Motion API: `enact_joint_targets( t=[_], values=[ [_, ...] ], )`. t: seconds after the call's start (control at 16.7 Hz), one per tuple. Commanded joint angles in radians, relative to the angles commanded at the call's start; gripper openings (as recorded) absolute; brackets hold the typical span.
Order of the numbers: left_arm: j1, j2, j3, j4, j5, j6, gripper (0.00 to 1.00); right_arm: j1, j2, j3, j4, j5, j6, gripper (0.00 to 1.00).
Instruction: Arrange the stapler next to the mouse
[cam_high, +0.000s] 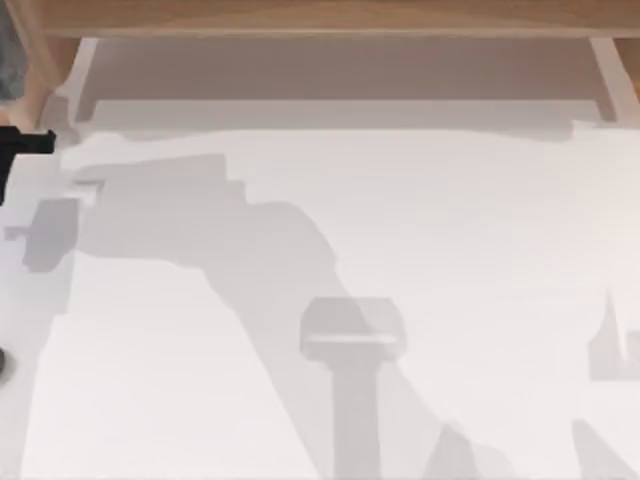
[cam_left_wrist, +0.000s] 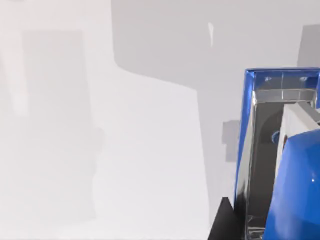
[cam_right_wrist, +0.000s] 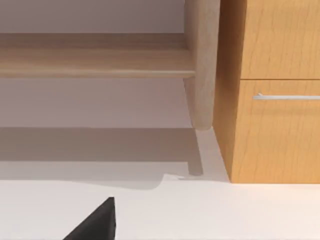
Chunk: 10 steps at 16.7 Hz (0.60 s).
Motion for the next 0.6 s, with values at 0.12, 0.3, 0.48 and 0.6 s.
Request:
enact_joint_targets(
  t=[0.12,0.3,0.48,0.6],
  values=[
    [-0.003,-0.004,-0.002,0.002,-0.003,0.001,0.00,0.000,0.000,0.000,0.000,0.000,0.000,1.00],
    [-0.005,-0.013,0.001,-0.012,0.001,0.004,0.00,0.000,0.000,0.000,0.000,0.000,0.000,1.00],
    [-0.006,-0.050,0.025,-0.041,0.011,0.011,0.00,0.000,0.000,0.000,0.000,0.000,0.000,1.00],
    [-0.005,-0.076,0.042,-0.055,0.016,0.016,0.00,0.000,0.000,0.000,0.000,0.000,0.000,1.00]
  ],
)
